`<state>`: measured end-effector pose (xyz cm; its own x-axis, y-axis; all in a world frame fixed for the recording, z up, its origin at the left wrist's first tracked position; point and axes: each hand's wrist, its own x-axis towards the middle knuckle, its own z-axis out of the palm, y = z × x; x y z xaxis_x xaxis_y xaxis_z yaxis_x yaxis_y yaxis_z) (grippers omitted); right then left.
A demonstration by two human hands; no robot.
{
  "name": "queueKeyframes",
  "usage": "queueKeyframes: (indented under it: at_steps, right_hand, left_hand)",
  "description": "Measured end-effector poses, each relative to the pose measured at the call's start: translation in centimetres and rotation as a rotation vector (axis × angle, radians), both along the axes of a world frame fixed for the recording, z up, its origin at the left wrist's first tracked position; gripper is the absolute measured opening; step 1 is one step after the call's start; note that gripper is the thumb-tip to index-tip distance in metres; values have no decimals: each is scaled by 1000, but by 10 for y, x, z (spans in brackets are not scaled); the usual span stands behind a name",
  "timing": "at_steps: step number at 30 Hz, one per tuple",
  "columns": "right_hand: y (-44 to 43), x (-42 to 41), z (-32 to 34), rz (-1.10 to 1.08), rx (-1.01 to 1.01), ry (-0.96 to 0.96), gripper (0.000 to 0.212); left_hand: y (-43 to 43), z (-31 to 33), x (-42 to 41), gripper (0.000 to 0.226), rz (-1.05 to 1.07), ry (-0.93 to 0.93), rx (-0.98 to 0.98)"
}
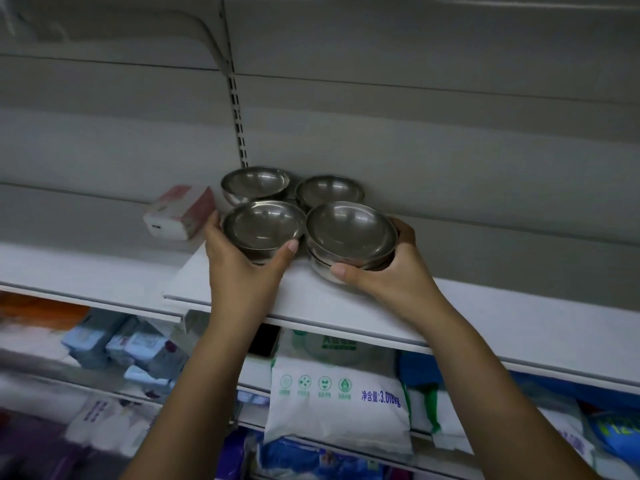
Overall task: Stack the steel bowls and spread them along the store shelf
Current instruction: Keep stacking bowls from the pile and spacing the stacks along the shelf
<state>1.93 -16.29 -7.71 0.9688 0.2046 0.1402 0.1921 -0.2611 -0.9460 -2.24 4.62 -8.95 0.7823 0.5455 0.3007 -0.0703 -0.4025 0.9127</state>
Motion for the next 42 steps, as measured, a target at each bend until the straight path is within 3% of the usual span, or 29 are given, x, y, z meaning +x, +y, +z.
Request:
queueKeyframes:
  at_steps: [4, 13, 17, 19, 21, 25, 28, 30, 32, 34, 42]
  right_hand:
    - [-4, -1, 1, 1, 49, 4, 103]
    - [-4, 0, -2, 21, 73, -12, 107]
    - [-4, 1, -2, 33, 68, -5, 110]
    - [-4, 1, -2, 36, 68, -8, 111]
    - [-4, 2, -3, 36, 67, -11, 112]
    - [-5, 1, -3, 48, 61, -19, 118]
    - [-6, 1, -4, 53, 71, -23, 124]
    - [-6, 1, -4, 58, 79, -28, 118]
    - [-7, 1, -4, 60, 92, -28, 114]
    - [-7, 1, -5, 60, 107, -32, 115]
    - [-10, 2, -6, 33, 167, -55, 110]
  left_hand:
    - [16, 9, 0, 106, -116, 59, 11]
    - [21, 10, -1, 53, -100, 44, -57]
    - [16, 21, -2, 75, -70, -108, -246]
    - [9, 31, -3, 68, -87, -162, -281]
    - [-2, 41, -2, 52, -165, -170, -295]
    - [-18, 50, 6, 57, -350, -138, -289]
    - [-26, 47, 13, 37, -447, -96, -272]
    - [-28, 43, 16, 45, -497, -85, -265]
    - [-27, 38, 17, 72, -540, -67, -276]
    - [-27, 36, 17, 85, -590, -56, -278]
    - [-20, 32, 26, 79, -777, -6, -269]
